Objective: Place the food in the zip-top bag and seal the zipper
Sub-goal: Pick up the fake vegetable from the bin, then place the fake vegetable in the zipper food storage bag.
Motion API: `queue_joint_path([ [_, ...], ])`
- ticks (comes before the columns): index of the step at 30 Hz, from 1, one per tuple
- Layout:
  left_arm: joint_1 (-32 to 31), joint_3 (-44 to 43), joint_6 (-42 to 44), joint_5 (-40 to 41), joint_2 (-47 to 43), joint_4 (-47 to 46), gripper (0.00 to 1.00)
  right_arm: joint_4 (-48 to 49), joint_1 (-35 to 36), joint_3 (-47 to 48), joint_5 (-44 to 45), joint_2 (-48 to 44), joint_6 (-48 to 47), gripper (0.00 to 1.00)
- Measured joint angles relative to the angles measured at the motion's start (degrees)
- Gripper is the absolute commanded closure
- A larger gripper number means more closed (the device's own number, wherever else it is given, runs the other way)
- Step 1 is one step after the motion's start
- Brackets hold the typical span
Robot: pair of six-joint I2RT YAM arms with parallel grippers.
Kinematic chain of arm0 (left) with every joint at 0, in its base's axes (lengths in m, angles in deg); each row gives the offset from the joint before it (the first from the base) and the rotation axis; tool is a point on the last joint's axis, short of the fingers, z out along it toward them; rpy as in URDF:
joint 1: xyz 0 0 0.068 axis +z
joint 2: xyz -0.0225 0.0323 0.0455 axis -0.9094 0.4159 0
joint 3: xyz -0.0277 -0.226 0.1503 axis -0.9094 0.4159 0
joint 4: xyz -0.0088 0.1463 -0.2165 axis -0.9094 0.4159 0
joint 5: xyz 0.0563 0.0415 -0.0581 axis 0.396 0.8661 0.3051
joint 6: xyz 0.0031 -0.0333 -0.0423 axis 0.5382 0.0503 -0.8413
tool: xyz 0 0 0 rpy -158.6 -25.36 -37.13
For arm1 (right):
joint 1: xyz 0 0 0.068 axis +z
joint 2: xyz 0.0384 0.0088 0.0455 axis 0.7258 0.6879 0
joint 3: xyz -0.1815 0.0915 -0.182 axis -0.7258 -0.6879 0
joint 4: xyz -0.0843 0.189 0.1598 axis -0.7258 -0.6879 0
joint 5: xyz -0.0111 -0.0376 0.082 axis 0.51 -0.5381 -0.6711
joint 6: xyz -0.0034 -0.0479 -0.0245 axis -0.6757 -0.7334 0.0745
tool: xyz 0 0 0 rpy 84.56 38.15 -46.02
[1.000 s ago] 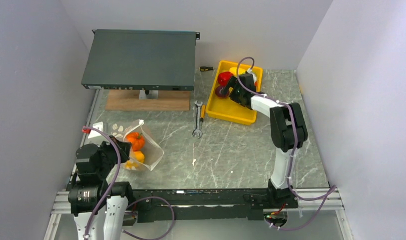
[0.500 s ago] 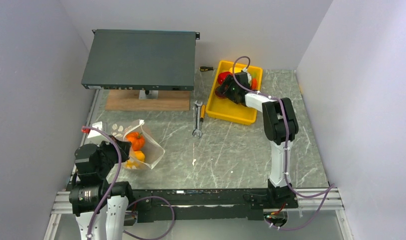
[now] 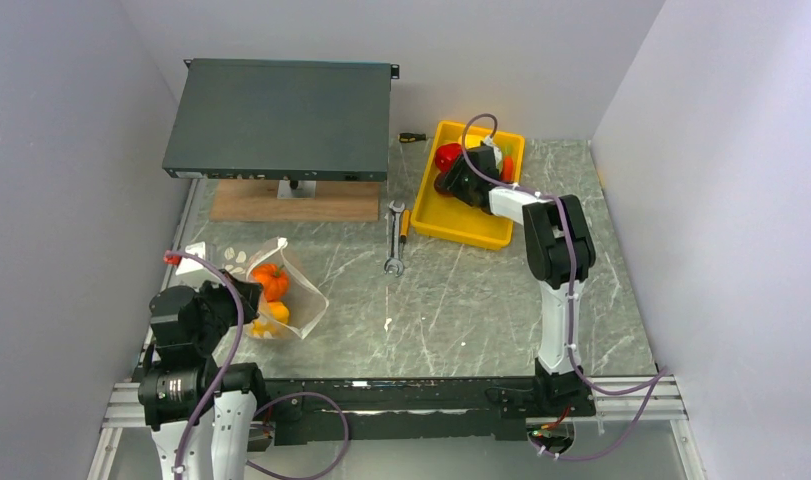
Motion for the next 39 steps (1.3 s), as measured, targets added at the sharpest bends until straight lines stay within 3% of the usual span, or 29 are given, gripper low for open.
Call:
queue_joint_path([
  [5, 0.0, 0.0, 0.0, 0.0, 0.5, 0.0, 1.00, 0.9, 0.2, -7.8, 1.3, -6.3, -3.5, 0.77],
  [14, 0.0, 0.0, 0.0, 0.0, 1.8, 0.0, 1.00, 6.9, 6.1, -30.0, 4.5, -33.2, -7.0, 0.81],
  [17, 0.0, 0.0, 0.0, 0.0, 2.1, 0.0, 1.00, 9.6, 13.2, -38.7, 6.8, -42.5, -7.7, 0.82],
  [22, 0.0, 0.0, 0.0, 0.0, 2.6, 0.0, 1.00, 9.2, 28.0, -46.0, 10.8, -47.8, -8.9, 0.82],
  [27, 0.0, 0.0, 0.0, 0.0, 3.3, 0.0, 1.00, 5.5, 44.4, -45.0, 16.4, -47.9, -12.0, 0.81],
  [30, 0.0, 0.0, 0.0, 0.0, 3.3, 0.0, 1.00, 1.7, 53.8, -38.7, 21.4, -46.7, -16.7, 0.80],
  [34, 0.0, 0.0, 0.0, 0.0, 3.3, 0.0, 1.00, 0.9, 61.7, -29.1, 26.2, -44.6, -23.6, 0.75],
  [39, 0.0, 0.0, 0.0, 0.0, 3.3, 0.0, 1.00, 0.7, 65.0, -21.1, 29.0, -41.0, -29.5, 0.70],
])
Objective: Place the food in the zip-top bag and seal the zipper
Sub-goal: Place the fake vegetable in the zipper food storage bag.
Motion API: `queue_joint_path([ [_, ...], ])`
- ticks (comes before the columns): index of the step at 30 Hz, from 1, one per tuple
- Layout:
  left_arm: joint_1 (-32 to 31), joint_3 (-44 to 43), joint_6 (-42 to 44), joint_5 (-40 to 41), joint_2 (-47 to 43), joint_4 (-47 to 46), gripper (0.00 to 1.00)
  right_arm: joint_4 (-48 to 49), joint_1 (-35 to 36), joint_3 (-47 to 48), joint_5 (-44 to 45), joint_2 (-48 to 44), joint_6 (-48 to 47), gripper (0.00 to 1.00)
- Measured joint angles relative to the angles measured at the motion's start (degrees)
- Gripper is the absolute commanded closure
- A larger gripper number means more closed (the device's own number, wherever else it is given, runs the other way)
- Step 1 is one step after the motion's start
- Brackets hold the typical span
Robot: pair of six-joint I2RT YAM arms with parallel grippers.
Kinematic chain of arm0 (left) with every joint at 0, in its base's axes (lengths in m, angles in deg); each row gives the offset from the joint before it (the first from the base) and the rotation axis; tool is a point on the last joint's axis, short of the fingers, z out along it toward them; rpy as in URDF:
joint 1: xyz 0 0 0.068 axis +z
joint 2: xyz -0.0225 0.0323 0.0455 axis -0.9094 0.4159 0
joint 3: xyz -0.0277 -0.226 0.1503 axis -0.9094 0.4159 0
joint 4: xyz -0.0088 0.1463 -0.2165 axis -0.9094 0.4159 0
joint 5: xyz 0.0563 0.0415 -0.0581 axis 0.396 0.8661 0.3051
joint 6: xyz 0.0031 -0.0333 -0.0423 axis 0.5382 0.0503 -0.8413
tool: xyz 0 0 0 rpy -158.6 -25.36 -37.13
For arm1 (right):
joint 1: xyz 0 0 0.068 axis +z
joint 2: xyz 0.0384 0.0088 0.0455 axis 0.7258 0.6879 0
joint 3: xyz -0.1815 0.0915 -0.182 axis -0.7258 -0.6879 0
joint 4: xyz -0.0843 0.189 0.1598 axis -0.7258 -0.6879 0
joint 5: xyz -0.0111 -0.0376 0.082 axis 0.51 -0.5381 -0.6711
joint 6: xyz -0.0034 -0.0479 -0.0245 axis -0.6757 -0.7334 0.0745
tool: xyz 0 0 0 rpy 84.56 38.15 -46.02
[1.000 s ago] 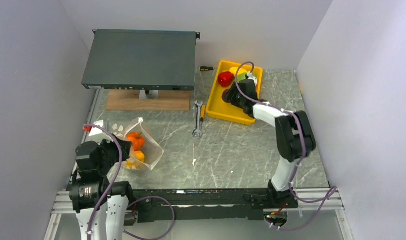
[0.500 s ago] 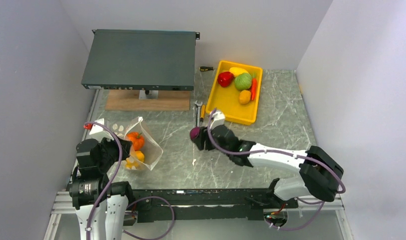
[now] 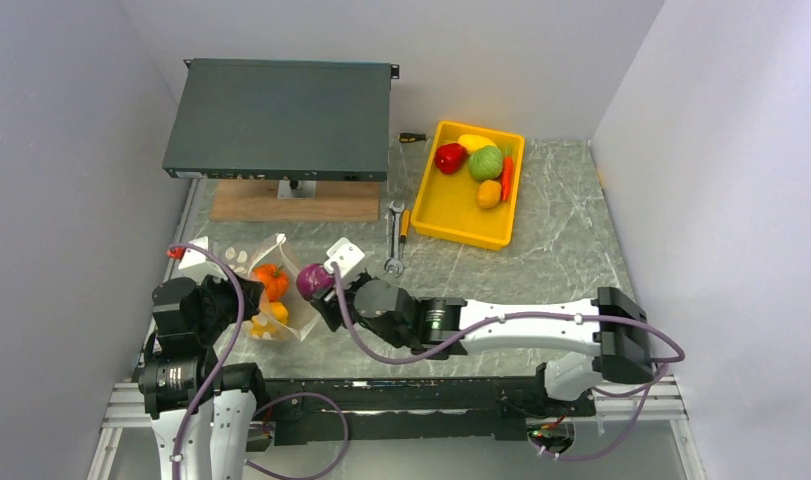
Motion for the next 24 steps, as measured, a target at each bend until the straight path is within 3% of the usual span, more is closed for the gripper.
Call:
queue_joint_path([
  [3, 0.0, 0.0, 0.0, 0.0, 0.0, 0.0, 1.00, -0.5, 0.1, 4.3, 0.2, 4.7, -1.7, 0.66],
  [6, 0.0, 0.0, 0.0, 0.0, -0.1, 0.0, 1.00, -1.8, 0.1, 7.9, 0.2, 9.6, -2.3, 0.56],
  [12, 0.0, 0.0, 0.0, 0.0, -0.2, 0.0, 1.00, -4.4, 0.1, 12.9, -0.3, 17.0, -2.6, 0.17],
  [14, 0.0, 0.0, 0.0, 0.0, -0.2, 0.0, 1.00, -5.5, 0.1, 14.2, -0.3, 18.3, -2.5, 0.08],
  [18, 0.0, 0.0, 0.0, 0.0, -0.2, 0.0, 1.00, -7.3, 0.1, 17.3, 0.0, 20.3, -2.6, 0.04],
  [24, 0.0, 0.0, 0.0, 0.0, -0.2, 0.0, 1.00, -9.1, 0.1, 18.2, 0.8, 20.6, -1.6, 0.09],
])
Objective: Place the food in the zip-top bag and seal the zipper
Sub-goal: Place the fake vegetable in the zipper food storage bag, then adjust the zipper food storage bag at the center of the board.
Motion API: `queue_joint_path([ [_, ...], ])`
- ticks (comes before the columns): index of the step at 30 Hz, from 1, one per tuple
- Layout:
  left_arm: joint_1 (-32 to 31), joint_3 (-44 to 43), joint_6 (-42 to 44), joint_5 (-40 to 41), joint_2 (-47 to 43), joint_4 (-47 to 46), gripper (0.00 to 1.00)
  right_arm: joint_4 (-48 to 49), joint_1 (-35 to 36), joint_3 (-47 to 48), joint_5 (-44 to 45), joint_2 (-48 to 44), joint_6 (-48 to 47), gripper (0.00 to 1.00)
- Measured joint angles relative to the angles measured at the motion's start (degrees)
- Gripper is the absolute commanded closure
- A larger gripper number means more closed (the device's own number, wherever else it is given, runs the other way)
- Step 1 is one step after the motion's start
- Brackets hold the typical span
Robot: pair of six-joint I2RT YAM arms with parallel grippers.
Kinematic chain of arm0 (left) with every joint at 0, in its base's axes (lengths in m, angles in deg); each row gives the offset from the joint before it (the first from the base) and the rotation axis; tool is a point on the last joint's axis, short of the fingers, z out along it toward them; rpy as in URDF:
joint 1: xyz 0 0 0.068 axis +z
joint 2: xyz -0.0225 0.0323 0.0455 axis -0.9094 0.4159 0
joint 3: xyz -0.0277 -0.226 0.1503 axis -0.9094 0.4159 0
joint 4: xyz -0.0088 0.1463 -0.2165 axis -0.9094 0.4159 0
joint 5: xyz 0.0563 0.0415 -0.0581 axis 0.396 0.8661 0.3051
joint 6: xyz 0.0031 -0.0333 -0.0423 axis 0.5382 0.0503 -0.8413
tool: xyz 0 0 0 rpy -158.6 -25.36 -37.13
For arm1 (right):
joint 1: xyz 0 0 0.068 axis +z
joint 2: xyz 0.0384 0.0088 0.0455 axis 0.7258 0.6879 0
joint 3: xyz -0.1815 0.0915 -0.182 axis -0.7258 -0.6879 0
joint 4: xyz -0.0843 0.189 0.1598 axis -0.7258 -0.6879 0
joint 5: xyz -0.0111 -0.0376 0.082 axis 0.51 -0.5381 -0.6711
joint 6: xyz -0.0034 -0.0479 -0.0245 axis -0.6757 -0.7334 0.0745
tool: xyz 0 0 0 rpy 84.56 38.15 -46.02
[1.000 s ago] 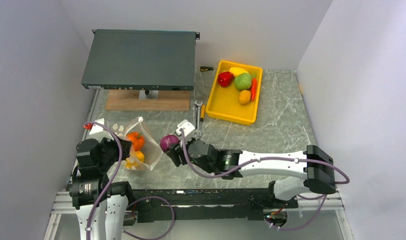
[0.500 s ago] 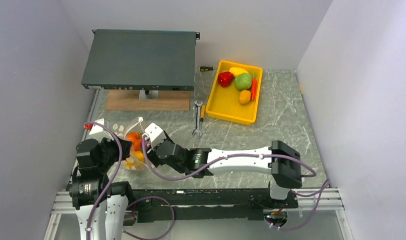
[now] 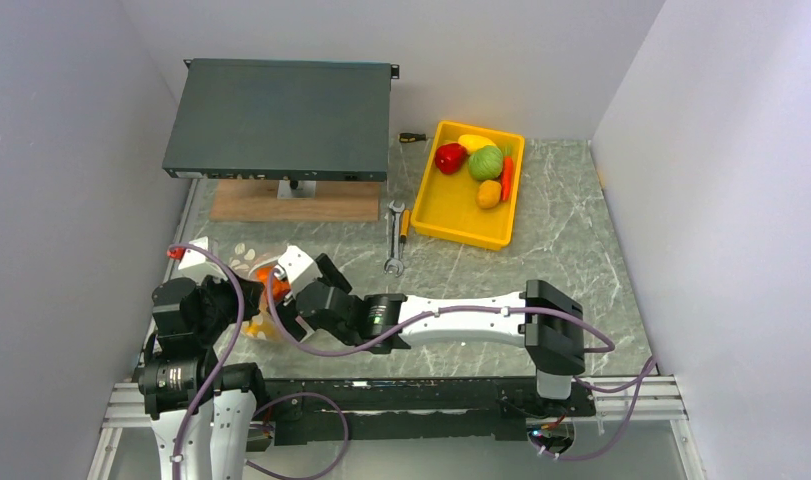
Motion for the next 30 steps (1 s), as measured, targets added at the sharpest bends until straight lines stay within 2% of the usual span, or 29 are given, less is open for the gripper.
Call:
queue_joint_path([
  [10, 0.0, 0.0, 0.0, 0.0, 0.0, 0.0, 1.00, -0.9, -0.9, -7.1, 1.6, -4.0, 8.0, 0.28],
  [14, 0.0, 0.0, 0.0, 0.0, 0.0, 0.0, 1.00, -1.0, -1.7, -9.2, 1.2, -3.7, 10.6, 0.48],
  [18, 0.0, 0.0, 0.0, 0.0, 0.0, 0.0, 1.00, -0.5, -3.4, -9.2, -0.4, -2.4, 12.6, 0.77],
  [22, 0.0, -0.9, 0.2, 0.0, 0.6, 1.0, 1.00, -2.2, -4.6, -6.4, -1.7, -1.4, 13.0, 1.00],
  [26, 0.0, -9.8, 0.2, 0.4, 4.5, 6.6, 1.00, -4.9, -4.7, 0.7, -4.1, -1.4, 12.5, 1.00],
  [30, 0.1, -26.7, -0.8, 2.7, 8.3, 11.1, 1.00, -8.5, -4.7, 12.0, -8.7, -1.3, 12.6, 1.00],
])
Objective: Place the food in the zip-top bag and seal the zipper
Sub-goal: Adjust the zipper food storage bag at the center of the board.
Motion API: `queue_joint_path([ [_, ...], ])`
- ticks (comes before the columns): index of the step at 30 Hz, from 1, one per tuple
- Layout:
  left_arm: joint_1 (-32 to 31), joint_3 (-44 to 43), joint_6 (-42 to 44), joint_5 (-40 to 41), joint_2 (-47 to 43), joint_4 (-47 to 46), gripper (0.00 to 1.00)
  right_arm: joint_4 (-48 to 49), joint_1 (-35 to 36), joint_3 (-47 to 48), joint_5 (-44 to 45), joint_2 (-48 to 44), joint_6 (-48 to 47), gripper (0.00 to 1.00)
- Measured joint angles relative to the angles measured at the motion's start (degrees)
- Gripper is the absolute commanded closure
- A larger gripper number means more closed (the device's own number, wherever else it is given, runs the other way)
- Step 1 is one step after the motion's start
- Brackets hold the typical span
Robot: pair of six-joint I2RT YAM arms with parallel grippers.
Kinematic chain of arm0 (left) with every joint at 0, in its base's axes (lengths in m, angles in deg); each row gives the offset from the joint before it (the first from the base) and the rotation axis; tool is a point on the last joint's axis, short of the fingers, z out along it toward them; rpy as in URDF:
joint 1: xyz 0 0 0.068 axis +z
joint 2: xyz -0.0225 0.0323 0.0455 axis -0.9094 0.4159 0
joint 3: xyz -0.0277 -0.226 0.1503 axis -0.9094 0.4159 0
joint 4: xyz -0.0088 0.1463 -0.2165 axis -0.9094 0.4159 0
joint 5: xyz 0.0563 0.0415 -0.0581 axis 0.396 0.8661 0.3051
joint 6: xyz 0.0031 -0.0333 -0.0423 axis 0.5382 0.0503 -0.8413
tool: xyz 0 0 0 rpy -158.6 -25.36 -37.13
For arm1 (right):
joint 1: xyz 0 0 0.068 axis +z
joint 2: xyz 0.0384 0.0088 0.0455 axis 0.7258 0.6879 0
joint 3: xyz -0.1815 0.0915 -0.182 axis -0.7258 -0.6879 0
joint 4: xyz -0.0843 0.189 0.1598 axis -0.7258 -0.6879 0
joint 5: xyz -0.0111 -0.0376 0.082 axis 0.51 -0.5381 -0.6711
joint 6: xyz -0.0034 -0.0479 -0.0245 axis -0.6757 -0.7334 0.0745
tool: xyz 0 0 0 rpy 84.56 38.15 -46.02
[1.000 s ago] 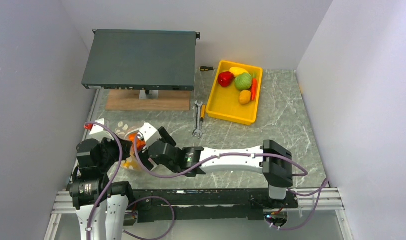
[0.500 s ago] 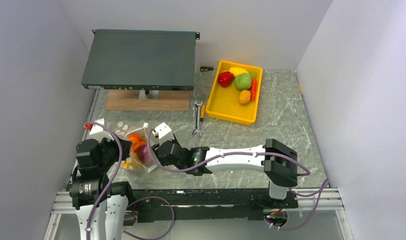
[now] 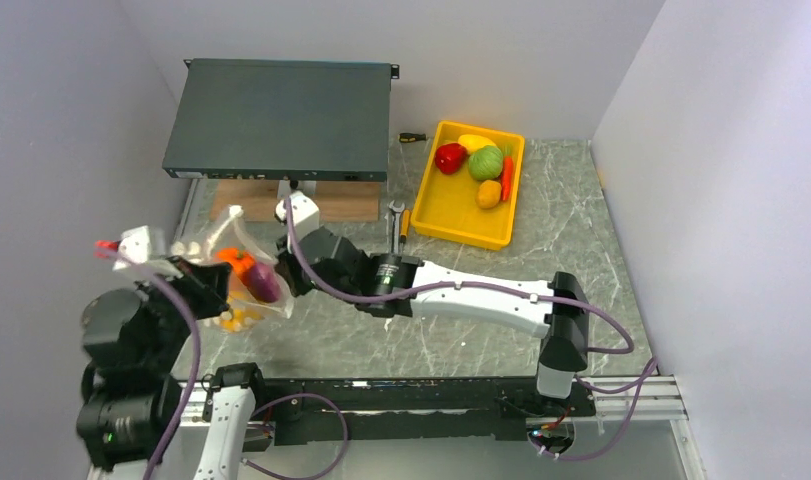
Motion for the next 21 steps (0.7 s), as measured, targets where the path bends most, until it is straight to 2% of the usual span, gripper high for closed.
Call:
queue_joint_path([
  [2, 0.0, -5.8, -1.2, 1.5, -0.2, 0.0, 1.00, -1.0, 0.0, 5.0, -2.7, 0.0, 0.6, 1.00],
  [4, 0.0, -6.6, -2.8, 2.4, -2.1, -0.4, 1.00, -0.3, 0.0, 6.5, -5.2, -0.8, 1.5, 1.00],
  [8, 0.0, 4.3, -5.2, 2.9, -5.5, -0.4, 1.00, -0.1, 0.0, 3.5, -7.5, -1.3, 3.6, 1.00],
  [11, 0.0, 13.8, -6.0, 3.0, -4.0, 1.8, 1.00, -3.6, 0.0, 2.2, -7.5, 0.4, 4.1, 1.00],
  [13, 0.0, 16.0, -6.6, 3.2, -2.8, 4.5, 1.00, -6.2, -0.2, 2.2, -7.3, 1.5, 4.0, 1.00],
  [15, 0.0, 14.9, -6.9, 3.2, -2.4, 4.9, 1.00, -8.0, -0.3, 2.2, -6.9, 1.6, 3.8, 1.00],
  [21, 0.0, 4.4, -8.0, 3.4, -4.6, 3.2, 1.00, -8.0, -0.3, 3.0, -6.9, -0.5, 3.6, 1.00],
])
